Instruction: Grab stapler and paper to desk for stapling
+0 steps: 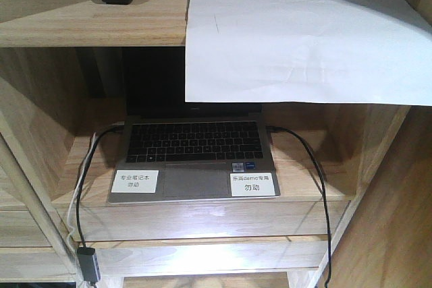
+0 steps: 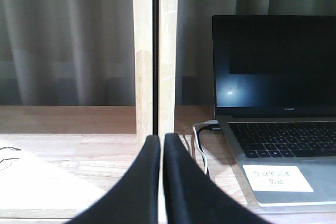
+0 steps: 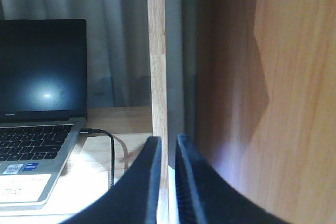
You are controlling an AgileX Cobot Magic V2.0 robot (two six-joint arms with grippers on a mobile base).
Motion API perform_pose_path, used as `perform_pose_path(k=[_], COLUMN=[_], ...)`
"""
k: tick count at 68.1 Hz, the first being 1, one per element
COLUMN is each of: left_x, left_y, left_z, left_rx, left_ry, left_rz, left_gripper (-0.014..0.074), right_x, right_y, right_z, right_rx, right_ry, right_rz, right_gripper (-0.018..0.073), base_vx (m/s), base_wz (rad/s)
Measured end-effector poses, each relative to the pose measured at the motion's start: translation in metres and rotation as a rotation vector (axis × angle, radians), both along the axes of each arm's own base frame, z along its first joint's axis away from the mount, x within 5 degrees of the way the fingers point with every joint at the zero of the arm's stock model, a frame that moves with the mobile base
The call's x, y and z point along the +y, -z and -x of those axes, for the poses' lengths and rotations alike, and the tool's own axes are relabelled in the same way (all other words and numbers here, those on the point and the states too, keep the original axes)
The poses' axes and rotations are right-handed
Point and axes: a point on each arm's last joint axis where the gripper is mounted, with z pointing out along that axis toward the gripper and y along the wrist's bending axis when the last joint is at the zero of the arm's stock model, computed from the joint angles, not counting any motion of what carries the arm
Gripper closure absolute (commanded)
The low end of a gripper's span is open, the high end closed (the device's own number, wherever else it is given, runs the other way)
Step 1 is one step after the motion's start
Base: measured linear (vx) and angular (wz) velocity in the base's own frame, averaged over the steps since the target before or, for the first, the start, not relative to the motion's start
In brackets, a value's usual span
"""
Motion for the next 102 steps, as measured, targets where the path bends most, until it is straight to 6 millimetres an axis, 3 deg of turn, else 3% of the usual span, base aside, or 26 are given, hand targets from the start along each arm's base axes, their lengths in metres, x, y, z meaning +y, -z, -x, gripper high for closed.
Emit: perform_pose_path(k=[82, 102], left_x=[0.000, -0.002], left_y=[-0.002, -0.026], left_z=[0.000, 0.003], left_rx=[-0.024, -0.289], left_ry=[0.002, 0.026], left_rz=[0.000, -0.002], left_gripper=[0.0603, 0.0603], right_x=[0.000, 0.000], right_y=[0.000, 0.000], right_z=[0.000, 0.000], right_rx=[0.000, 0.000], right_ry=[0.000, 0.000], right_rz=[0.000, 0.000], right_gripper=[0.0498, 0.0498], base_vx=[0.00, 0.00], base_wz=[0.00, 0.00])
